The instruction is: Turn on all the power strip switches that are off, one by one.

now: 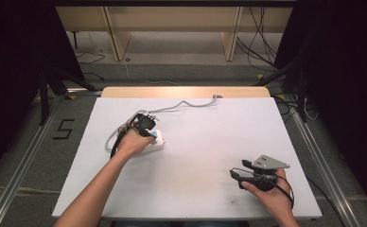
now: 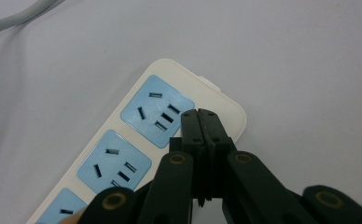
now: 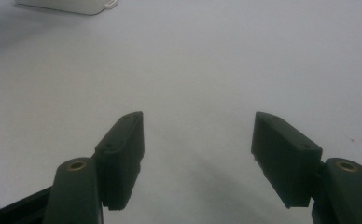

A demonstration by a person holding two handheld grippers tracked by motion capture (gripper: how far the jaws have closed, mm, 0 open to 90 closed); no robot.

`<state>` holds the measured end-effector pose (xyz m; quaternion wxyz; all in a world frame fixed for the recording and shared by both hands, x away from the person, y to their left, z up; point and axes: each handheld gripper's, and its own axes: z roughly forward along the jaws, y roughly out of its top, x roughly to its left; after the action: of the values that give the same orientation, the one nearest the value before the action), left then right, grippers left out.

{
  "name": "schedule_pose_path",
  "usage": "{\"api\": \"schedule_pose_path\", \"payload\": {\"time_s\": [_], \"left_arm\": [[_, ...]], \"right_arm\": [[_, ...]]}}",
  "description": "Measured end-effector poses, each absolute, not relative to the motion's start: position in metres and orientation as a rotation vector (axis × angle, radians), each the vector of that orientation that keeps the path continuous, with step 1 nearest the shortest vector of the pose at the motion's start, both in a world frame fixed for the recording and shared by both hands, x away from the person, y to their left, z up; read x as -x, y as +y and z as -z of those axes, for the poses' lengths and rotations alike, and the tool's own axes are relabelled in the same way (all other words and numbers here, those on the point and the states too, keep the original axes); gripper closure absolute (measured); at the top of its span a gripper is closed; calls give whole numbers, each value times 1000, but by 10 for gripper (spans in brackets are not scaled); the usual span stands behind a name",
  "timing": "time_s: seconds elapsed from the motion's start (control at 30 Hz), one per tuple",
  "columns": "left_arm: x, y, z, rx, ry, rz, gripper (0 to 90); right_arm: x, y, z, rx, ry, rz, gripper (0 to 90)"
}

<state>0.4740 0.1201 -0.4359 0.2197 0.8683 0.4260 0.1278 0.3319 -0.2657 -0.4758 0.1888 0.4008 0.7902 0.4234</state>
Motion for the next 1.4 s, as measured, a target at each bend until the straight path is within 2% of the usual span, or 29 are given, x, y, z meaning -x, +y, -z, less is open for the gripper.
{"api": "schedule_pose_path", "payload": {"time_s": [0.6, 0.73, 0.87, 0.97, 1.4], "left_arm": [[-476, 116, 438, -2433, 1177, -334, 898], [-478, 119, 439, -2479, 1179, -382, 898], [-480, 129, 439, -2416, 1213, -289, 899], [-479, 127, 438, -2410, 1206, -318, 898], [-480, 120, 436, -2425, 1184, -284, 899]], "right_arm": [[-332, -265, 476, -1130, 2221, -1193, 351], [-331, -266, 475, -1129, 2220, -1195, 350], [-332, -266, 475, -1126, 2217, -1199, 350], [-332, -266, 475, -1129, 2216, -1197, 350], [-332, -266, 475, -1131, 2214, -1199, 350]]}}
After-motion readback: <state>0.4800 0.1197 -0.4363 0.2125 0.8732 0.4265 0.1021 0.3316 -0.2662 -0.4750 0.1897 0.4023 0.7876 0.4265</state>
